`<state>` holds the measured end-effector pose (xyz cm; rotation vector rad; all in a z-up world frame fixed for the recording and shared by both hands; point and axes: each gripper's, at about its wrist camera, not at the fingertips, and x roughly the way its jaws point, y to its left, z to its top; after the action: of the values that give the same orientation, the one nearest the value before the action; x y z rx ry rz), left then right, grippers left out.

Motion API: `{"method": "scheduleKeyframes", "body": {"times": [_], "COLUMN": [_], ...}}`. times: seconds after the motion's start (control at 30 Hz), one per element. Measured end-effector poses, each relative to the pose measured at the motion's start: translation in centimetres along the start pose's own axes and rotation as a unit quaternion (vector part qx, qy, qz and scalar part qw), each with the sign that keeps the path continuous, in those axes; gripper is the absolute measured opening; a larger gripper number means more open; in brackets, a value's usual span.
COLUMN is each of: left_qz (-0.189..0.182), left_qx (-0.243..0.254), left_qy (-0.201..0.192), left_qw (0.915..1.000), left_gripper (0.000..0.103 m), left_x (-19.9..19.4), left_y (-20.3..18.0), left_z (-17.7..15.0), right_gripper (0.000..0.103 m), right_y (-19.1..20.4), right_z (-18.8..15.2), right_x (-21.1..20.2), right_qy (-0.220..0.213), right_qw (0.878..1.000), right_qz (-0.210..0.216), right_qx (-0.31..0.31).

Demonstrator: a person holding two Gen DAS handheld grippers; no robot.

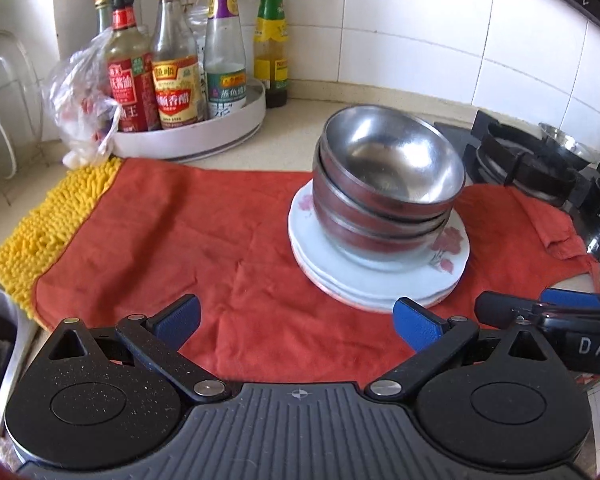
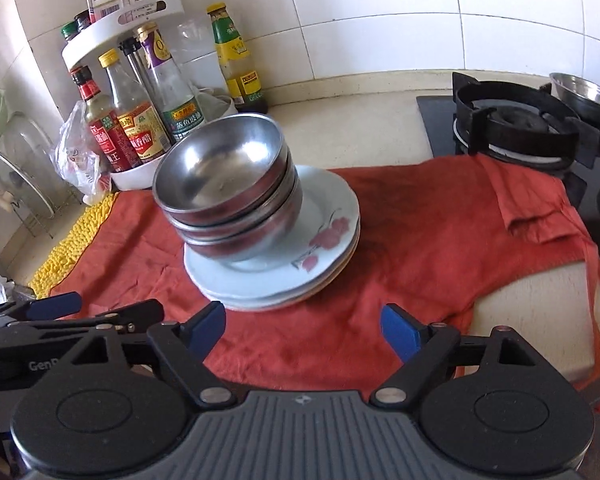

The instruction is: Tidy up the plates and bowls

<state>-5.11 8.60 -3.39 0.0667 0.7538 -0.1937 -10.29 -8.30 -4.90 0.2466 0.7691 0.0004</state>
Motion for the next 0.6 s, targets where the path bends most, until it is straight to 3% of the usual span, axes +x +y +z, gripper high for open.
{"method": "scheduleKeyframes", "body": {"times": [0.6], "left_qz": [0.009], "left_qx": [0.029], "left_qy": [-0.001], "left_qw": [0.9995], "left_gripper": [0.102], "left_x": [-1.7], "left_y": [0.2], "left_z": [-1.2], "right_gripper": [0.085], "right_y": [1.1], "right_z": [-2.3], "right_x": [-2.2], "right_qy": [-0.011], "right_qw": [0.999], "right_qz": [-0.018], "right_qx": [0.027]}}
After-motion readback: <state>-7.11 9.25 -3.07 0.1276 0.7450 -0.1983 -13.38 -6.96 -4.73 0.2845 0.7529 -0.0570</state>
